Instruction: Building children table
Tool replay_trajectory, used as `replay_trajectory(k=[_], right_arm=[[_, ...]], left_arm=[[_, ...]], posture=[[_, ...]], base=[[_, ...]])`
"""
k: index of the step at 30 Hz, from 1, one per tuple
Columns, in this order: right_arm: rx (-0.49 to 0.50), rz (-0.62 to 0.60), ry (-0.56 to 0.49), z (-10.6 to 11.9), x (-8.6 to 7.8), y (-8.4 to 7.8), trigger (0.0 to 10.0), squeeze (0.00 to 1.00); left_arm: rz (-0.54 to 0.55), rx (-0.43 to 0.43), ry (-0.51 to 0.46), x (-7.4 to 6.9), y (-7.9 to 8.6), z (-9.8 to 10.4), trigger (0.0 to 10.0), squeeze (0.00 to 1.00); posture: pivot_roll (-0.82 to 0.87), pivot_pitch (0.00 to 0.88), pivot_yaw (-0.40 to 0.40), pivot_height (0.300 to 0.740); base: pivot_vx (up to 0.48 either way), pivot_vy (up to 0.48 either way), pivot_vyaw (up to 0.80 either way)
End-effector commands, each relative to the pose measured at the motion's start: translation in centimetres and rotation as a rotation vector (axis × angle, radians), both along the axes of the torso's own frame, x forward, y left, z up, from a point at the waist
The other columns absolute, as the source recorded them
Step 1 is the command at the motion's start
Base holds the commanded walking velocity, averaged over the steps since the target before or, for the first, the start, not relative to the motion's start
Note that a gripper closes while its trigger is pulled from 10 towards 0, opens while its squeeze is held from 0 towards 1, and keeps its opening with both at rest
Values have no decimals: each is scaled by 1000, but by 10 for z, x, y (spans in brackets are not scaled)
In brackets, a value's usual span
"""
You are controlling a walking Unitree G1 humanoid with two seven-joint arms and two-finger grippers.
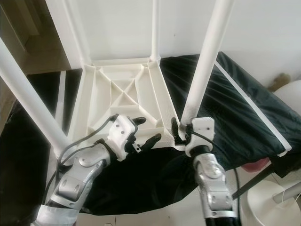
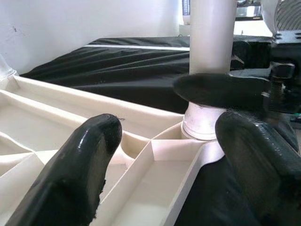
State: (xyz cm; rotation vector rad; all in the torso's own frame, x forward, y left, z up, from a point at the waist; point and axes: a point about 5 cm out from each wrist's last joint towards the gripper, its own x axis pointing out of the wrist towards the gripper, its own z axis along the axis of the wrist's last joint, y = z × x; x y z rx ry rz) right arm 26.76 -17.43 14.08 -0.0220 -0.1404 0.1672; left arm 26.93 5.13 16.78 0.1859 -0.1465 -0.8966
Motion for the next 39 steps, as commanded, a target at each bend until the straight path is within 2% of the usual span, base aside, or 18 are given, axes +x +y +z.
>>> replay_trajectory(k=[1, 2, 8, 10, 14, 16, 19, 20, 22, 23, 24, 25, 33, 37, 38, 39], right_arm=[[-2, 26, 14, -5, 0, -6, 10000, 851], [-47, 79, 37, -9, 2, -15, 10000, 0], [-121, 195, 80, -14, 11, -24, 10000, 0], [-188, 265, 90, -17, 22, -22, 10000, 0], [-210, 286, 90, -17, 26, -20, 10000, 0], [-224, 317, 89, -17, 32, -15, 10000, 0], [-269, 427, 94, -17, 47, 1, 10000, 0], [-274, 454, 103, -19, 48, 4, 7765, 0], [-276, 469, 108, -20, 49, 5, 7765, 0], [-283, 484, 113, -22, 49, 6, 3373, 0], [-288, 495, 114, -23, 49, 6, 3373, 0], [-286, 501, 118, -25, 49, 6, 118, 0], [-275, 502, 132, -31, 46, -1, 0, 0], [-245, 474, 147, -36, 38, -9, 0, 0], [-234, 462, 145, -37, 36, -9, 980, 0], [-234, 462, 145, -37, 36, -9, 980, 0]], left_arm=[[9, -11, 1, 1, 0, 0, 10000, 0], [2, -10, 2, 1, -1, 0, 10000, 0], [-13, -9, -1, 2, -2, 1, 10000, 0], [-22, -13, -3, 4, -3, 3, 10000, 0], [-26, -13, -1, 4, -4, 3, 10000, 0], [-40, -10, 5, 4, -5, 2, 10000, 0], [-69, 13, 16, 0, -6, -1, 10000, 0], [-70, 16, 16, -1, -6, -2, 10000, 0], [-69, 16, 15, -1, -7, -2, 10000, 0], [-68, 16, 13, -1, -7, -2, 10000, 0], [-68, 16, 12, -1, -7, -2, 10000, 0], [-68, 15, 12, -2, -7, -1, 10000, 0], [-47, 33, 22, 0, -4, -8, 10000, 0], [-60, 39, 29, -4, -6, -11, 10000, 0], [-63, 41, 29, -4, -7, -12, 10000, 0], [-63, 41, 29, -4, -7, -12, 10000, 0]], posture=[[-7, 0, -18, 740], [-10, 0, -15, 740], [-13, 0, -10, 740], [-14, 0, -4, 740], [-13, 0, -3, 740], [-11, 0, -2, 740], [-3, 0, -3, 740], [4, 0, -7, 740], [4, 0, -7, 740], [11, 0, -11, 740], [11, 0, -11, 740], [18, 0, -17, 740], [20, 0, -22, 740], [11, 0, -21, 740], [5, 0, -17, 740], [5, 0, -17, 740]], base=[[0, 0, 0], [0, 0, 0], [0, 0, 0], [0, 0, 0], [0, 0, 0], [0, 0, 0], [0, 0, 0], [0, 0, 0], [0, 0, 0], [0, 0, 0], [0, 0, 0], [0, 0, 0], [0, 0, 0], [0, 0, 0], [0, 0, 0], [0, 0, 0]])
